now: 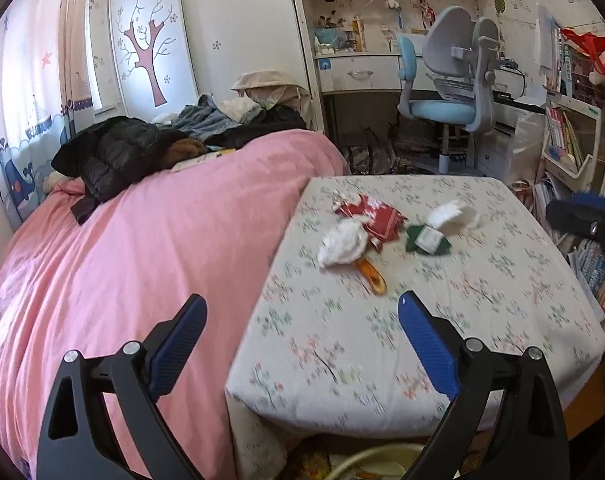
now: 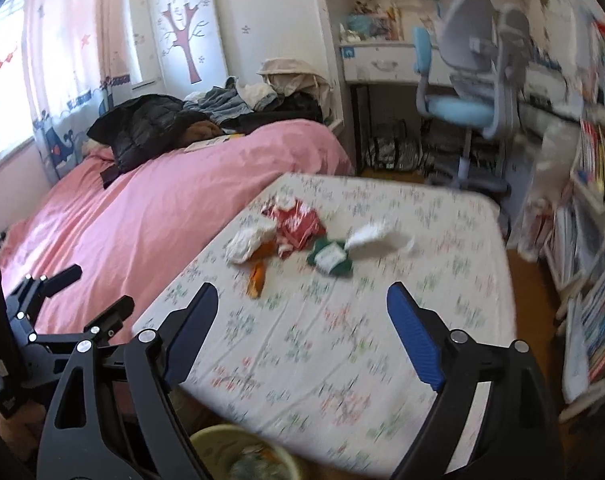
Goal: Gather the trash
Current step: 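Move both open grippers back over the table toward the white plastic bag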
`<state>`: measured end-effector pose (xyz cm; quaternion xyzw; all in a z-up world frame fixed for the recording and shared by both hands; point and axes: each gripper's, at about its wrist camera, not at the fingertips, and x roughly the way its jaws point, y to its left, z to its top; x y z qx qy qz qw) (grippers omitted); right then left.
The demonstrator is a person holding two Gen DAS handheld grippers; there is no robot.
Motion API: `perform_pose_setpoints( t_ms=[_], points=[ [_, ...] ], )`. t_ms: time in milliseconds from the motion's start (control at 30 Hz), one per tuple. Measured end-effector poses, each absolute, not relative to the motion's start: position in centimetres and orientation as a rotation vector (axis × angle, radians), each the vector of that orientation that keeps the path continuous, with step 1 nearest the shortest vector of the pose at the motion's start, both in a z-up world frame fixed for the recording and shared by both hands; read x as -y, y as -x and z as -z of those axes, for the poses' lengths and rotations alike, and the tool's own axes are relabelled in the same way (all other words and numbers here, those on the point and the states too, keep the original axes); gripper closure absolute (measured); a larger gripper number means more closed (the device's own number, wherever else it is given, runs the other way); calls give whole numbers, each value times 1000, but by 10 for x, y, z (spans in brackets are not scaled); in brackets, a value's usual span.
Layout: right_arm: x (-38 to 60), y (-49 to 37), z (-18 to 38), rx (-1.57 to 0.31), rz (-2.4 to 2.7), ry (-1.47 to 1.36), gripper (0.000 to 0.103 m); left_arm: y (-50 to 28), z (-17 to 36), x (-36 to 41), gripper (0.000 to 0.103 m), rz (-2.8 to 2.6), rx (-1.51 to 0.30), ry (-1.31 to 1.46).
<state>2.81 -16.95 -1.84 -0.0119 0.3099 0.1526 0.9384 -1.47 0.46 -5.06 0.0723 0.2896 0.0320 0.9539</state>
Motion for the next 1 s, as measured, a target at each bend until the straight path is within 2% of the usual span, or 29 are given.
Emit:
perform_pose_setpoints(
  t_ms=[100,267,533,1000],
  points=[
    [171,-44,14,-615,-288,76,16,3,47,-12,11,-73,-584,-143],
    [181,-66,24,-663,-272,-21,16,-20,44,-20,9,-83,-573,-170],
    [170,-67,22,-656,-291,42,15,-54,52,-28,9,-86,-618,-136],
    [167,-68,30,-703,-310,22,15,-58,57,-21,9,-69,-647,-154]
  ],
)
